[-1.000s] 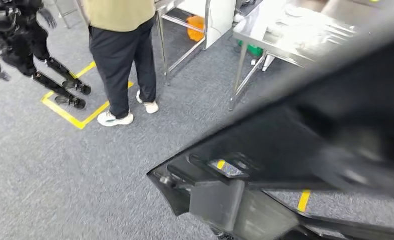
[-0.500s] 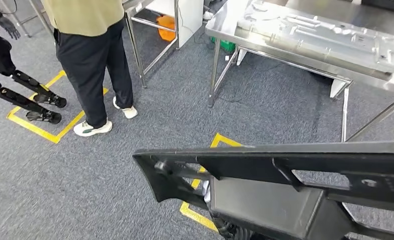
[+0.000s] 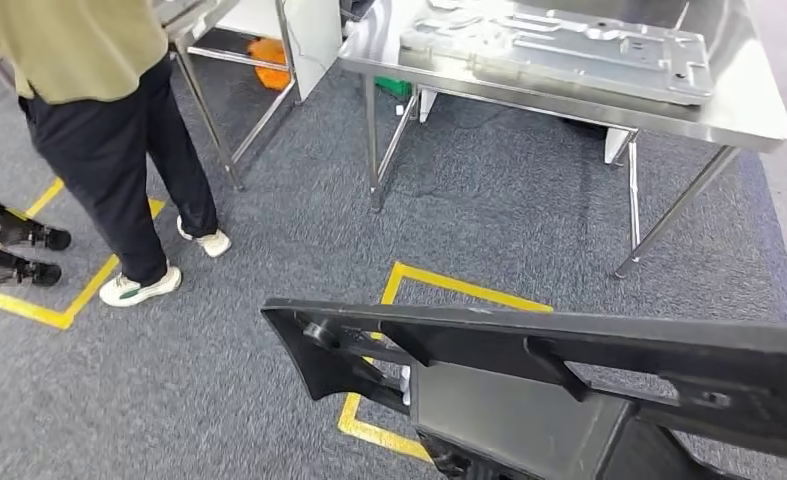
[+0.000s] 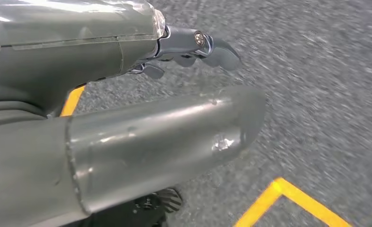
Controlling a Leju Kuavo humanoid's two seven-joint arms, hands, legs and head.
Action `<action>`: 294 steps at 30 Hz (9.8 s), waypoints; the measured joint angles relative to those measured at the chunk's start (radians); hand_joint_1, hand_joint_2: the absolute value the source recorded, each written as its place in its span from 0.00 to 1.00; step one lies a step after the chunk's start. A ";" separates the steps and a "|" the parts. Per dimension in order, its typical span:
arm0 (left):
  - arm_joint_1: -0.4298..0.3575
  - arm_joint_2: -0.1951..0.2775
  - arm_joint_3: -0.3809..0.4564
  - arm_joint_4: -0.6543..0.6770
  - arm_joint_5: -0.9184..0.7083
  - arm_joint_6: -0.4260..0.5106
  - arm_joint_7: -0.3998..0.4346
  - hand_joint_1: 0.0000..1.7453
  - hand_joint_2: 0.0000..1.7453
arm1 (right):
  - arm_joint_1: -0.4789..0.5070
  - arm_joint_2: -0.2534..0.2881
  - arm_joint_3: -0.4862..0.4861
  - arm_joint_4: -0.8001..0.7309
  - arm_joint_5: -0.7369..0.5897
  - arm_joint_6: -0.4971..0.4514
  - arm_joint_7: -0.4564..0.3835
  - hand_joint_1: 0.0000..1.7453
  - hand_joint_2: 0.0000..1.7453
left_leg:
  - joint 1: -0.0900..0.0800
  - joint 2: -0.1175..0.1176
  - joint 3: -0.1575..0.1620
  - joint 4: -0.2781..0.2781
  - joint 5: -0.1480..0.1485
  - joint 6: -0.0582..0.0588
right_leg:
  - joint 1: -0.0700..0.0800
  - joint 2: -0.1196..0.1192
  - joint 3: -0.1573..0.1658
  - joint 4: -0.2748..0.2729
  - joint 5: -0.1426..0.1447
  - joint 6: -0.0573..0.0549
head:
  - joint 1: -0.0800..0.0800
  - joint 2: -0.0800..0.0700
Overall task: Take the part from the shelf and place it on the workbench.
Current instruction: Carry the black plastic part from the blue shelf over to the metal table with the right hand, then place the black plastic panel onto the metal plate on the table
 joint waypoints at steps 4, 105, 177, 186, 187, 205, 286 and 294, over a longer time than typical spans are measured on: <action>0.005 0.001 0.002 0.000 -0.001 0.002 0.006 0.00 0.00 | -0.009 0.004 0.003 0.011 0.001 0.009 0.013 1.00 1.00 | 0.001 -0.054 -0.114 0.216 -0.085 -0.003 | 0.000 0.042 0.005 -0.002 0.000 -0.014 | 0.000 0.000; 0.007 0.017 0.086 -0.002 0.024 -0.097 0.030 0.00 0.00 | -0.070 -0.024 0.049 0.162 0.065 0.075 0.094 1.00 1.00 | -0.025 -0.063 0.000 -0.058 0.062 0.052 | 0.009 0.034 0.021 0.015 -0.026 0.006 | 0.000 0.000; 0.008 0.006 0.101 -0.001 0.005 -0.099 0.018 0.00 0.00 | -0.077 -0.030 0.049 0.166 0.071 0.071 0.094 1.00 1.00 | -0.010 -0.072 0.052 -0.057 0.027 0.048 | -0.007 0.022 -0.092 0.152 -0.047 0.034 | 0.000 0.000; -0.001 0.000 0.101 0.001 0.004 -0.101 0.018 0.00 0.00 | -0.078 -0.029 0.049 0.168 0.072 0.072 0.094 1.00 1.00 | -0.010 -0.067 0.021 0.090 -0.036 0.001 | -0.001 0.024 -0.013 0.009 0.013 -0.023 | 0.002 0.000; -0.002 0.001 0.101 0.001 0.004 -0.101 0.018 0.00 0.00 | -0.079 -0.029 0.049 0.169 0.073 0.072 0.094 1.00 1.00 | -0.009 -0.067 -0.021 0.149 -0.062 -0.004 | -0.002 0.024 -0.003 0.008 0.004 -0.024 | 0.002 0.000; -0.032 0.004 0.107 0.000 -0.055 -0.116 0.033 0.00 0.00 | -0.347 -0.129 -0.110 0.269 0.790 -0.268 0.310 1.00 1.00 | -0.014 -0.065 -0.016 -0.057 0.088 0.057 | -0.009 0.023 -0.098 0.283 -0.143 0.037 | 0.002 0.000; -0.090 0.008 0.073 -0.008 -0.176 -0.166 -0.049 0.00 0.00 | -0.380 -0.175 -0.368 0.775 0.727 -0.159 0.250 0.00 0.00 | -0.007 -0.065 -0.043 -0.031 0.100 0.009 | -0.010 0.019 0.009 0.000 0.006 0.014 | 0.002 0.000; -0.092 0.008 0.073 -0.008 -0.176 -0.166 -0.051 0.00 0.00 | -0.357 -0.175 -0.379 0.742 0.726 -0.159 0.247 0.00 0.00 | -0.010 -0.064 -0.041 -0.058 0.113 0.055 | -0.013 0.020 -0.087 0.204 -0.108 0.047 | 0.002 0.000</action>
